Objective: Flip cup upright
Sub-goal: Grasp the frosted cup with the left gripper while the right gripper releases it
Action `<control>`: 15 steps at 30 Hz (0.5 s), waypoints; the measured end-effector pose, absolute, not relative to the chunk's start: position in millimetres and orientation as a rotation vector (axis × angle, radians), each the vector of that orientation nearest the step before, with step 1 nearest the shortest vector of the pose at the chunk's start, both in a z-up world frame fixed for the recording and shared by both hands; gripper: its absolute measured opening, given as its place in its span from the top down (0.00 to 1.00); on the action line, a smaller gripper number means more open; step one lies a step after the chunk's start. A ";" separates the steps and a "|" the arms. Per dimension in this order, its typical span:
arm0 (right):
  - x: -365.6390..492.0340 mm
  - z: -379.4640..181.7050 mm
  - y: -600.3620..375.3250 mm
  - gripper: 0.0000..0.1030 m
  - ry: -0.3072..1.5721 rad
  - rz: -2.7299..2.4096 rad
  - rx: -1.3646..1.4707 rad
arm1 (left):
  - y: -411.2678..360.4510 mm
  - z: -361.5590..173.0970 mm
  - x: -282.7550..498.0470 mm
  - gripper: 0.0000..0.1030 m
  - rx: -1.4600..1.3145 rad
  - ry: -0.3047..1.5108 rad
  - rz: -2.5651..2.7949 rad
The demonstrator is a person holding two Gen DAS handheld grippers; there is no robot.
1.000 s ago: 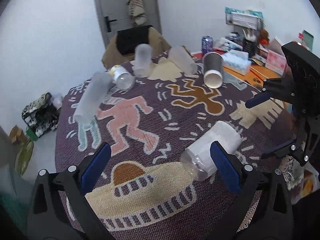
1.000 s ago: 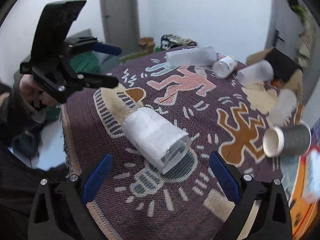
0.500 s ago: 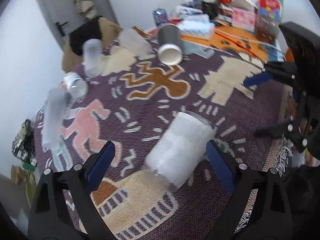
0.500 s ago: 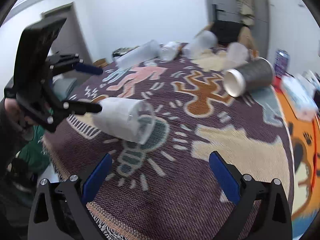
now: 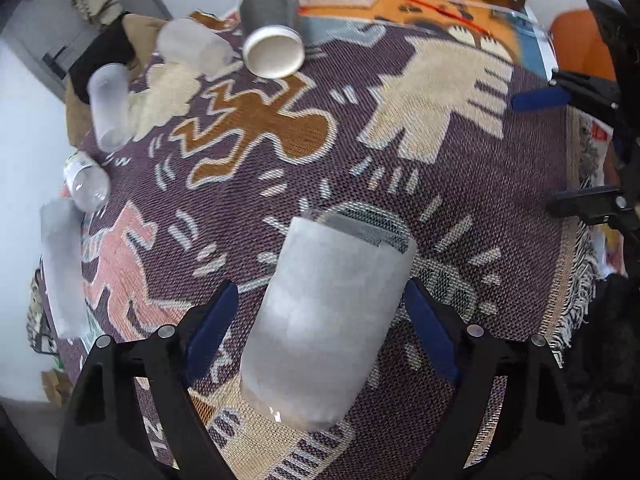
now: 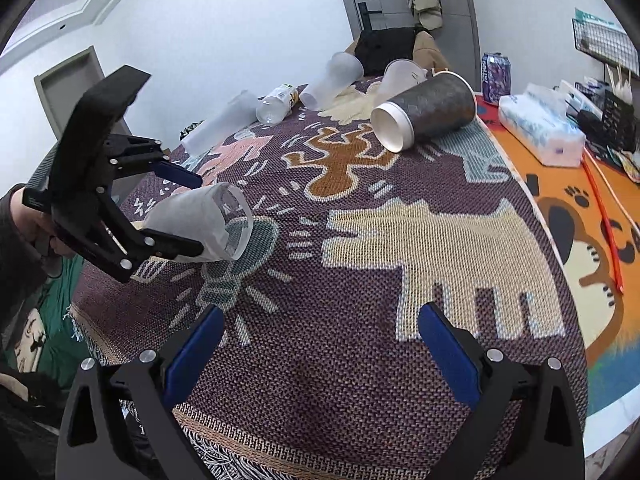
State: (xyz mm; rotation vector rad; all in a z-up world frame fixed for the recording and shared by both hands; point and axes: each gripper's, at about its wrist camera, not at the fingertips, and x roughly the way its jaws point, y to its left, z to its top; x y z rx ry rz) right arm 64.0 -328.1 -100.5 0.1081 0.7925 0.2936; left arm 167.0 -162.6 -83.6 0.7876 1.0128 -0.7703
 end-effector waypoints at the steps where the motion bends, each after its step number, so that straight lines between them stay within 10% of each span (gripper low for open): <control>1: 63.8 -101.6 -328.0 0.07 0.792 0.291 0.113 | -166.2 -86.6 167.2 0.18 0.797 1.022 -0.775; 15: 61.6 -107.4 -328.1 0.07 0.785 0.287 0.145 | -178.8 -73.8 167.7 0.34 0.778 1.003 -0.781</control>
